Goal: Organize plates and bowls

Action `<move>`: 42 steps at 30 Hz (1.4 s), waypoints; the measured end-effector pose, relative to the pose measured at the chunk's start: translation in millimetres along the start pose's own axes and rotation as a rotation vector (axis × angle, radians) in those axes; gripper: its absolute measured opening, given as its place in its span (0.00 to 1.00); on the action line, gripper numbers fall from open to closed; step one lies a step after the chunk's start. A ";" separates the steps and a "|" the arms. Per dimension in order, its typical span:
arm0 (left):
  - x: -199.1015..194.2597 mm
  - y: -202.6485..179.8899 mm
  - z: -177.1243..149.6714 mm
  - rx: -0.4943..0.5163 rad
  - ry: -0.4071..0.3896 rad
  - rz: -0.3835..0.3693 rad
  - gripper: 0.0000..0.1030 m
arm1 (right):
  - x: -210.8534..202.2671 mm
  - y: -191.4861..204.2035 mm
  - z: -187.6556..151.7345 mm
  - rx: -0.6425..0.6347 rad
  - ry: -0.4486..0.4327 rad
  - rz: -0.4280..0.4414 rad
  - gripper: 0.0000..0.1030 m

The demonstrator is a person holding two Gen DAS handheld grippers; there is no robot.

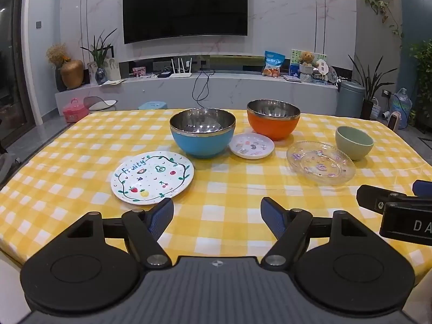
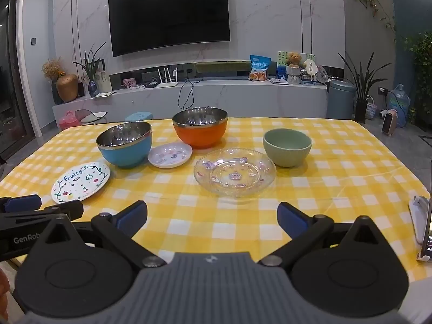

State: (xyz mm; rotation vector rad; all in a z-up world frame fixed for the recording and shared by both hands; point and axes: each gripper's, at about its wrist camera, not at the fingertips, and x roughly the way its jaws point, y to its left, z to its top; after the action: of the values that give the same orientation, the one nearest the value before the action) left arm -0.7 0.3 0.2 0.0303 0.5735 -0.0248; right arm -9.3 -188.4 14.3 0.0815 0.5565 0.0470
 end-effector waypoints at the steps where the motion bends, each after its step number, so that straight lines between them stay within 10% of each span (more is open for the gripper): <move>1: -0.5 -0.2 -0.1 -0.002 0.001 -0.001 0.84 | 0.1 0.3 0.2 0.001 0.000 0.000 0.97; 42: 3.2 6.6 -2.6 -0.034 0.031 0.025 0.85 | 4.9 3.7 -0.7 -0.013 0.030 -0.007 0.97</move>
State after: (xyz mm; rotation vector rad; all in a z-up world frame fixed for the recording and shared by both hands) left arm 0.8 6.9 -3.6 0.0046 0.6040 0.0097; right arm -5.5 -184.4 11.5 0.0666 0.5869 0.0452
